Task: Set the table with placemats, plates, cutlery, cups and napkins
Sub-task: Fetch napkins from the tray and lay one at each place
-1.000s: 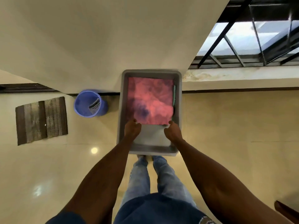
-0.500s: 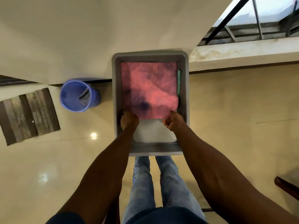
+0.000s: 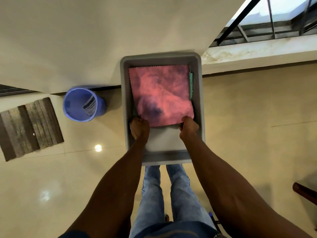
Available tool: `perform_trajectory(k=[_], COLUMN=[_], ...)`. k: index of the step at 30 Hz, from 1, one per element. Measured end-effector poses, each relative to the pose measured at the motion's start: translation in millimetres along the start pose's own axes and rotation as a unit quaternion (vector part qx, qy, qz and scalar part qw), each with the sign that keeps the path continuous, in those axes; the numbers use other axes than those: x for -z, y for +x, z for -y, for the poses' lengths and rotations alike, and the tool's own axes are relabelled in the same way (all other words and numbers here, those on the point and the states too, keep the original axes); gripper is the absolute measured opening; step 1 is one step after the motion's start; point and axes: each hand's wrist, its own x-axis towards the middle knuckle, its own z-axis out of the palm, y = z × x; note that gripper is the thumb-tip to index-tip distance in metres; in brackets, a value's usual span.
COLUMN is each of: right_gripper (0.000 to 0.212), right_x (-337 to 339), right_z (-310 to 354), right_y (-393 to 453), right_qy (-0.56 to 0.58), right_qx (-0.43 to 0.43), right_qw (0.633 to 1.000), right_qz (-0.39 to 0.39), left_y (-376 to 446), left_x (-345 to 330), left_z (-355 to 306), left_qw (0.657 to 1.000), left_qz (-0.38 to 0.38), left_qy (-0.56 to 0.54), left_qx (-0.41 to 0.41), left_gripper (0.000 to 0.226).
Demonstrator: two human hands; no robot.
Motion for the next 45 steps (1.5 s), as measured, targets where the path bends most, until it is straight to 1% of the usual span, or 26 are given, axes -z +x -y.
perform_trajectory(k=[2, 3, 4, 6, 7, 8, 9, 10, 12, 14, 16, 18, 20, 22, 24, 26, 28, 29, 31, 34, 35, 37, 40, 42, 43, 45], right_gripper=[0.007, 0.011, 0.02, 0.045, 0.057, 0.063, 0.06, 0.049, 0.024, 0.02, 0.028, 0.033, 0.03, 0.03, 0.028, 0.018, 0.009, 0.006, 0.007, 0.005, 0.003, 0.009, 0.016, 0.017, 0.017, 0.011], right_x=[1.8, 5.6, 8.5, 16.7, 22.0, 26.9, 31.4, 33.8, 37.6, 42.0, 45.0, 50.6, 55.0, 58.0, 62.4, 67.1, 72.7, 76.3, 80.9, 92.4, 96.1, 101.6, 112.2, 122.0, 127.2, 139.3], right_z=[7.0, 9.8, 14.4, 22.5, 28.6, 34.1, 40.1, 46.3, 57.4, 68.0, 77.5, 84.4, 92.4, 102.2, 112.2, 124.7, 136.9, 143.7, 155.7, 167.9, 168.1, 164.9, 155.0, 145.2, 139.5, 127.4], right_y=[-22.3, -33.3, -48.2, -72.0, -87.0, -101.0, -114.6, -125.5, -144.4, -161.7, -177.8, -192.7, -204.4, -213.6, -222.7, -234.3, -247.7, -255.5, -266.8, -273.0, -275.5, -273.9, -262.2, -255.6, -252.9, -247.8], right_qy=[-0.022, -0.044, -0.059, -0.113, -0.141, -0.166, -0.187, -0.207, -0.229, -0.244, -0.264, -0.27, -0.275, -0.276, -0.262, -0.224, -0.177, -0.15, -0.098, -0.033, -0.031, -0.039, -0.078, -0.115, -0.13, -0.143], right_qx=[0.067, 0.108, 0.148, 0.226, 0.272, 0.317, 0.356, 0.384, 0.41, 0.429, 0.463, 0.51, 0.546, 0.568, 0.595, 0.617, 0.631, 0.619, 0.578, 0.574, 0.57, 0.559, 0.513, 0.493, 0.487, 0.47], right_qw=[0.997, 0.993, 0.987, 0.967, 0.952, 0.933, 0.914, 0.899, 0.881, 0.866, 0.843, 0.815, 0.791, 0.775, 0.76, 0.753, 0.755, 0.771, 0.807, 0.814, 0.817, 0.826, 0.852, 0.86, 0.862, 0.87], right_qz=[0.001, 0.006, 0.013, 0.025, 0.032, 0.037, 0.044, 0.053, 0.062, 0.073, 0.076, 0.061, 0.028, 0.006, -0.018, -0.052, -0.034, 0.001, 0.07, 0.081, 0.076, 0.069, 0.069, 0.059, 0.052, 0.043], left_y=[-9.6, -15.2, -22.2, -33.9, -40.4, -44.7, -50.0, -52.1, -62.8, -76.8, -83.0, -84.6, -87.2, -95.2, -106.6, -115.5, -124.4, -128.2, -133.7, -149.2, -152.3, -155.2, -165.4, -181.5, -190.9, -216.7], left_x=[12.1, 20.7, 31.9, 53.3, 66.6, 77.8, 91.0, 101.7, 125.7, 152.3, 171.9, 185.5, 198.5, 212.0, 223.4, 232.3, 242.7, 247.2, 254.5, 257.8, 255.4, 243.8, 216.7, 198.0, 188.6, 173.0], left_z=[-6.0, -9.8, -15.7, -29.5, -38.3, -45.6, -54.7, -62.4, -79.5, -93.2, -101.7, -107.1, -117.1, -130.8, -141.8, -151.2, -160.1, -164.7, -172.9, -182.1, -183.4, -181.3, -168.2, -155.7, -149.1, -132.1], left_qw=[0.993, 0.987, 0.978, 0.963, 0.959, 0.957, 0.953, 0.946, 0.933, 0.919, 0.917, 0.936, 0.946, 0.941, 0.928, 0.914, 0.906, 0.903, 0.893, 0.884, 0.885, 0.899, 0.927, 0.944, 0.949, 0.952], left_qz=[-0.008, -0.013, -0.018, -0.01, -0.002, 0.01, 0.026, 0.045, 0.083, 0.116, 0.125, 0.068, -0.006, -0.036, -0.053, -0.053, -0.032, -0.017, 0.013, 0.033, 0.036, 0.037, 0.045, 0.04, 0.038, 0.044], left_qy=[-0.112, -0.157, -0.203, -0.27, -0.283, -0.286, -0.296, -0.311, -0.335, -0.346, -0.309, -0.191, -0.103, -0.111, -0.122, -0.166, -0.203, -0.215, -0.253, -0.29, -0.291, -0.269, -0.237, -0.168, -0.158, -0.197], left_qx=[0.032, 0.041, 0.034, 0.0, -0.027, -0.049, -0.064, -0.074, -0.103, -0.149, -0.222, -0.288, -0.306, -0.316, -0.347, -0.368, -0.37, -0.372, -0.372, -0.365, -0.361, -0.343, -0.286, -0.282, -0.272, -0.231], left_gripper=[0.016, 0.016, 0.018, 0.022, 0.022, 0.017, 0.011, 0.007, 0.005, 0.009, 0.017, 0.024, 0.022, 0.018, 0.015, 0.012, 0.016, 0.016, 0.012, 0.004, 0.002, 0.009, 0.01, 0.017, 0.022, 0.02])
